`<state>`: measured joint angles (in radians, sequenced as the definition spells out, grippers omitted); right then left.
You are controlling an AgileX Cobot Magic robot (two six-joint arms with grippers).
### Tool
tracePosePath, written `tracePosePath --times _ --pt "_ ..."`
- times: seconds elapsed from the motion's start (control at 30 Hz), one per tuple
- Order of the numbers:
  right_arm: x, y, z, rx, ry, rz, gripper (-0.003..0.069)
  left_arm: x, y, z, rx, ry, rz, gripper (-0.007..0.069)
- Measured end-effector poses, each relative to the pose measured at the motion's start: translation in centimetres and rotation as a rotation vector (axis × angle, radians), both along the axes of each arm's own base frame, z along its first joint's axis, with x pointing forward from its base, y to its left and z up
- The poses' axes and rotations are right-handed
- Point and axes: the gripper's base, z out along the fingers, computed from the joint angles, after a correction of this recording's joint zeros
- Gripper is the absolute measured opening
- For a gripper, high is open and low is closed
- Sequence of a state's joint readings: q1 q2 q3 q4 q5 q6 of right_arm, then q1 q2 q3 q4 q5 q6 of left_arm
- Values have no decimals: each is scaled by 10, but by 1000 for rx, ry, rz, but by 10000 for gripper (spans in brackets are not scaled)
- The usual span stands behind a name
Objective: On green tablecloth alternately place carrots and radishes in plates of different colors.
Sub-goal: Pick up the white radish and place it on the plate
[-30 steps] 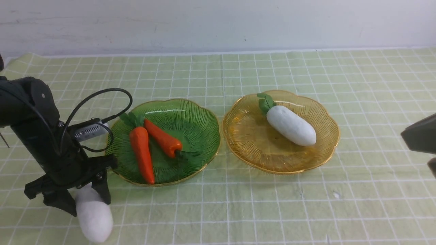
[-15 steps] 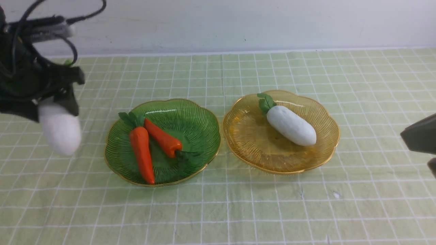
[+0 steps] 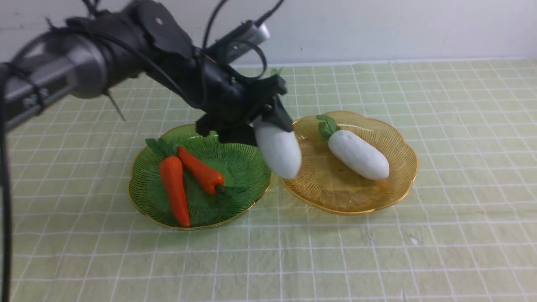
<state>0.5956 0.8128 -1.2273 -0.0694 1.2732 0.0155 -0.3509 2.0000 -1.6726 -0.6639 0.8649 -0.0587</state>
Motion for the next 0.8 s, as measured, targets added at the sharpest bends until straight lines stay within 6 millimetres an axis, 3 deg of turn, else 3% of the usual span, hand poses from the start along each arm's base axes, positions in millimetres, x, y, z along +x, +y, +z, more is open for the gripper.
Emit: tracePosePath --times 0.17,0.43,0.63,0.8 --pt "-33 -22 11 88 -87 -17 -15 10 -36 -34 -39 -14 -23 456" --pt "-67 -50 6 124 -186 -48 -15 14 -61 -59 -110 -35 -32 469" --pt "-92 -71 -26 161 -209 -104 -15 18 -59 -57 -157 -58 -33 554" --pt "-106 -80 -58 206 -189 -134 -15 22 -49 -56 -164 -51 -29 563"
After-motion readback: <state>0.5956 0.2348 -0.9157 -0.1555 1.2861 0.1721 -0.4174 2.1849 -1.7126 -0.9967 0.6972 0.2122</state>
